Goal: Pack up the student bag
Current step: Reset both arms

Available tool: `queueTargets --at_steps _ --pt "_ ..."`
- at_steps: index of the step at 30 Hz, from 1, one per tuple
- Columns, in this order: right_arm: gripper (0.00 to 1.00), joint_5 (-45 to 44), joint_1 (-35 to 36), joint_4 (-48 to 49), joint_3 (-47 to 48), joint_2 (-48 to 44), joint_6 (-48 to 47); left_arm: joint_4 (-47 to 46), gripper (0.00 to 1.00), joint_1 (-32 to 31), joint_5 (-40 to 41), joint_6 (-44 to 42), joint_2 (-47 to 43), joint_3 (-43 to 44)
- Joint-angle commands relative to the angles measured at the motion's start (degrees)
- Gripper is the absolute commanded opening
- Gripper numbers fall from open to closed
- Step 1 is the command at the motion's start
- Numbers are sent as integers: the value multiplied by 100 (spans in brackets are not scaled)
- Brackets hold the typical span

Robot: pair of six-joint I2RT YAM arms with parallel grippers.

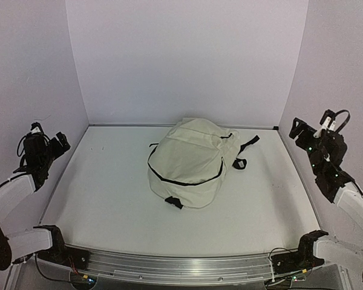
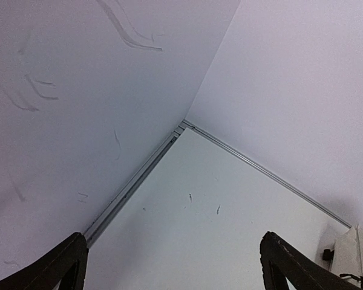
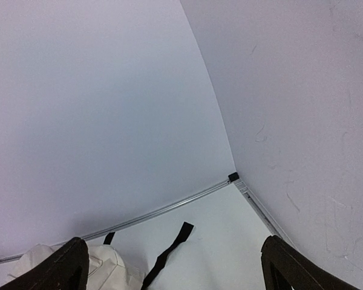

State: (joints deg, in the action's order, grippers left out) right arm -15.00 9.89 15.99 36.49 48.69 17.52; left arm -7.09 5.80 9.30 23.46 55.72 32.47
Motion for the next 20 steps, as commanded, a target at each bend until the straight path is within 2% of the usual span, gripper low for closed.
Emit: queueTargets --at_steps 1,7,20 --pt "98 -372 9 1282 -770 -342 -630 -905 100 -9 432 -463 -511 -605" --pt "98 -303 11 1767 -1571 -819 -641 -1206 100 -9 531 -698 -676 -1094" --pt "98 -351 13 1737 -1659 -1086 -810 -1253 100 -9 556 -780 -893 -1237"
